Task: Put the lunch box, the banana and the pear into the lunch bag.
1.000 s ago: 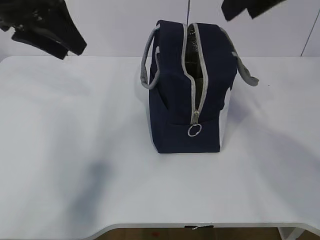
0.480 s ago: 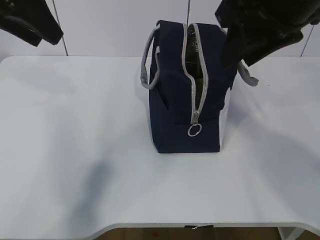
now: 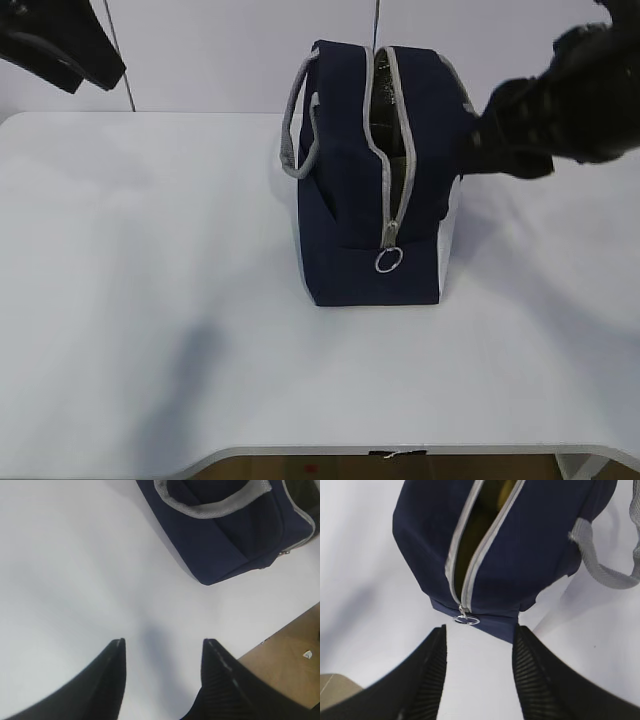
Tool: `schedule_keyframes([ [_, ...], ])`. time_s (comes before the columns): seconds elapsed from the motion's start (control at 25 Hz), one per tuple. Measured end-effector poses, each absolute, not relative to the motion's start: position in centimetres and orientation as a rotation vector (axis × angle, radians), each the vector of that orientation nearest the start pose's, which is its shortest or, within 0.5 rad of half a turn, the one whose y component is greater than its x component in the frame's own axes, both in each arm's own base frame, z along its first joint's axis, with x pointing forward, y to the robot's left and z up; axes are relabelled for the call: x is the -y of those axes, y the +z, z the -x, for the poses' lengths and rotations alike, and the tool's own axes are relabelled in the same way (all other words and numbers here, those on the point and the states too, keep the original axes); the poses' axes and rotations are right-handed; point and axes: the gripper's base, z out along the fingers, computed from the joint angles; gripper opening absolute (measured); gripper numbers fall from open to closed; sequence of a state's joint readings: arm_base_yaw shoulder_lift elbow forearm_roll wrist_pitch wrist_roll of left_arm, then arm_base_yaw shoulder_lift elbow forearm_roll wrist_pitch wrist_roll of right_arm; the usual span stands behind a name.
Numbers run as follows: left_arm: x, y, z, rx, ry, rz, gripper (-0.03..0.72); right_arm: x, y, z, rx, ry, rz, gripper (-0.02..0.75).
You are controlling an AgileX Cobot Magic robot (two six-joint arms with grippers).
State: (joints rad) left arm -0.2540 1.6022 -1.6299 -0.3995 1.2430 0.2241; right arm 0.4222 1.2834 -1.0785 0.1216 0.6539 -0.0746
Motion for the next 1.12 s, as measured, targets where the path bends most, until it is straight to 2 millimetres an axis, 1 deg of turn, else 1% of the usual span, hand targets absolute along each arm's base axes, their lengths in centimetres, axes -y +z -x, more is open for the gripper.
schedule_keyframes([
  [0.04, 11.6, 37.9, -31.3, -2.594, -0.557, -0.572, 0.371, -11.6, 32.4, -24.1, -2.279, 0.301, 0.520, 0.354],
  [0.12, 11.6, 37.9, -31.3, -2.594, -0.557, -0.572, 0.371, -10.9, 31.2, -22.9, -2.185, 0.291, 0.528, 0.354],
  [0.2, 11.6, 37.9, -31.3, -2.594, -0.557, -0.572, 0.371, -10.3, 29.4, -21.8, -2.124, 0.282, 0.513, 0.354],
  [0.28, 11.6, 37.9, -31.3, -2.597, -0.557, -0.564, 0.371, -9.7, 28.0, -21.0, -2.058, 0.272, 0.485, 0.354],
  [0.36, 11.6, 37.9, -31.3, -2.598, -0.558, -0.560, 0.371, -9.2, 26.3, -20.3, -2.037, 0.257, 0.471, 0.354],
  [0.48, 11.6, 37.9, -31.3, -2.602, -0.560, -0.554, 0.371, -8.8, 24.6, -19.7, -2.020, 0.240, 0.460, 0.354],
  [0.6, 11.6, 37.9, -31.3, -2.603, -0.561, -0.549, 0.371, -8.7, 24.0, -19.5, -2.014, 0.234, 0.457, 0.354],
  [0.68, 11.6, 37.9, -31.3, -2.606, -0.560, -0.543, 0.371, -8.7, 24.1, -19.5, -2.007, 0.238, 0.446, 0.354],
  [0.76, 11.6, 37.9, -31.3, -2.608, -0.562, -0.535, 0.371, -8.6, 24.3, -19.6, -2.004, 0.283, 0.359, 0.354],
  [0.84, 11.6, 37.9, -31.3, -2.609, -0.562, -0.535, 0.371, -8.7, 24.1, -20.0, -1.984, 0.285, 0.341, 0.354],
  [0.96, 11.6, 37.9, -31.3, -2.609, -0.562, -0.533, 0.371, -9.2, 22.5, -20.7, -1.963, 0.236, 0.445, 0.353],
  [1.04, 11.6, 37.9, -31.3, -2.609, -0.562, -0.532, 0.371, -9.7, 21.7, -21.1, -1.930, 0.238, 0.511, 0.349],
  [1.12, 11.6, 37.9, -31.3, -2.609, -0.562, -0.532, 0.371, -10.4, 21.2, -21.6, -1.863, 0.259, 0.577, 0.345],
])
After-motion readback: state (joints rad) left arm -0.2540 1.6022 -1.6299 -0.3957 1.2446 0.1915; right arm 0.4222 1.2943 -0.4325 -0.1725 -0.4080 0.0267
